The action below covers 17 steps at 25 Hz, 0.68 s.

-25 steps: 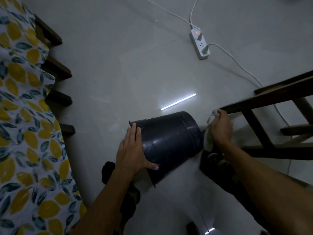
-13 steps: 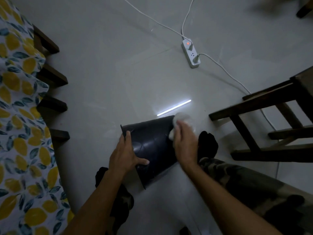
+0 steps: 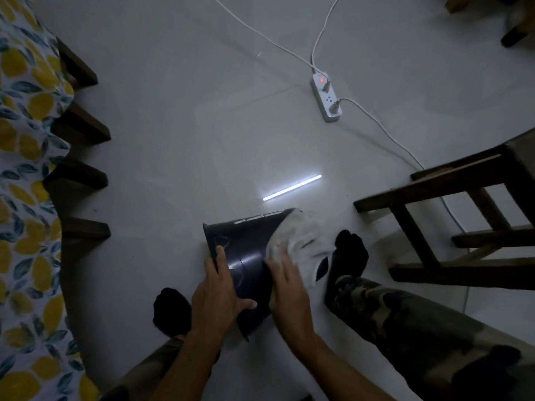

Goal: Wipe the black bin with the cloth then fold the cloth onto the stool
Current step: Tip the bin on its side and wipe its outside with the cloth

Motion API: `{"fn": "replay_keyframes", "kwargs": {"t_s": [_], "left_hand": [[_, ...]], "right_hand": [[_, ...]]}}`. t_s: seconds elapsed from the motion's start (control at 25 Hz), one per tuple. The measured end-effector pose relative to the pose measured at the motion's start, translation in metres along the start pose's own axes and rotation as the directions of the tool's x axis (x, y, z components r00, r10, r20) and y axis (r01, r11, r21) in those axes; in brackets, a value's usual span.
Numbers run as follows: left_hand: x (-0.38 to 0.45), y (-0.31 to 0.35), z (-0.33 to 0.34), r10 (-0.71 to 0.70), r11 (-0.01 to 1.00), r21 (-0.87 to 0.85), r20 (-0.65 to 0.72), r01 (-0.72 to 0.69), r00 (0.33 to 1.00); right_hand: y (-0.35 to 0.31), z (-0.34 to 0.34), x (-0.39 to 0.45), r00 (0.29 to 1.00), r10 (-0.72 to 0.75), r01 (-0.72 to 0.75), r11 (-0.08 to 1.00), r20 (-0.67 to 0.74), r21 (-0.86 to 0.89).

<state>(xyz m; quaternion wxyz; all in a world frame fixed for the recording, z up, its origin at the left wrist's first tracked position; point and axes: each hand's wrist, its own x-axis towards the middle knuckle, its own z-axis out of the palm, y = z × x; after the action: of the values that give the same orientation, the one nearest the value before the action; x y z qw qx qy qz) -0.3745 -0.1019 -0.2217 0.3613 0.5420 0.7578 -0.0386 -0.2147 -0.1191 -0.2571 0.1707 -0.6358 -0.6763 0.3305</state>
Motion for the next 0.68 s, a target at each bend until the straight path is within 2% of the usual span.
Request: {"fn": "replay_keyframes", "kwargs": {"t_s": [0.08,0.12,0.2,0.24,0.28,0.36,0.4,0.52,0.6,0.68], "left_hand": [[-0.005,-0.001,0.006,-0.005,0.998,-0.060,0.001,0.005,1.000],[-0.007,-0.001,0.008,-0.003,0.993,-0.121,-0.003,0.003,1.000],[-0.007,0.001,0.006,0.011,0.968,-0.251,-0.009,-0.013,1.000],[-0.005,0.002,0.005,0.026,0.957,-0.289,-0.018,-0.030,1.000],[-0.003,0.001,0.003,0.049,0.954,-0.295,-0.025,-0.054,0.999],[0.001,0.001,-0.002,0.105,0.970,-0.214,-0.046,-0.113,0.993],[0.004,-0.001,-0.002,0.131,0.977,-0.159,-0.073,-0.141,0.989],[0.009,-0.005,-0.011,0.110,0.994,0.012,-0.167,-0.110,0.980],[0.006,-0.006,-0.015,0.109,0.975,0.214,-0.247,-0.056,0.963],[-0.004,-0.007,-0.022,0.194,0.949,0.307,-0.376,-0.075,0.906]], "right_hand": [[0.002,0.000,-0.021,0.989,-0.124,0.125,0.992,0.076,-0.007],[0.007,-0.007,-0.016,0.989,-0.132,0.131,0.991,0.066,0.007],[0.018,-0.022,0.009,0.997,0.032,-0.027,0.996,-0.067,0.084],[0.023,-0.032,0.026,0.963,0.188,-0.158,0.974,-0.193,0.160],[0.028,-0.042,0.045,0.886,0.373,-0.306,0.917,-0.277,0.256],[0.034,-0.055,0.073,0.738,0.631,-0.523,0.759,-0.240,0.388],[0.034,-0.058,0.082,0.717,0.669,-0.556,0.719,-0.196,0.417],[0.019,-0.063,0.096,0.747,0.640,-0.484,0.711,-0.184,0.510],[0.002,-0.066,0.096,0.761,0.608,-0.424,0.730,-0.226,0.535],[-0.017,-0.073,0.088,0.780,0.582,-0.401,0.747,-0.230,0.530]]}}
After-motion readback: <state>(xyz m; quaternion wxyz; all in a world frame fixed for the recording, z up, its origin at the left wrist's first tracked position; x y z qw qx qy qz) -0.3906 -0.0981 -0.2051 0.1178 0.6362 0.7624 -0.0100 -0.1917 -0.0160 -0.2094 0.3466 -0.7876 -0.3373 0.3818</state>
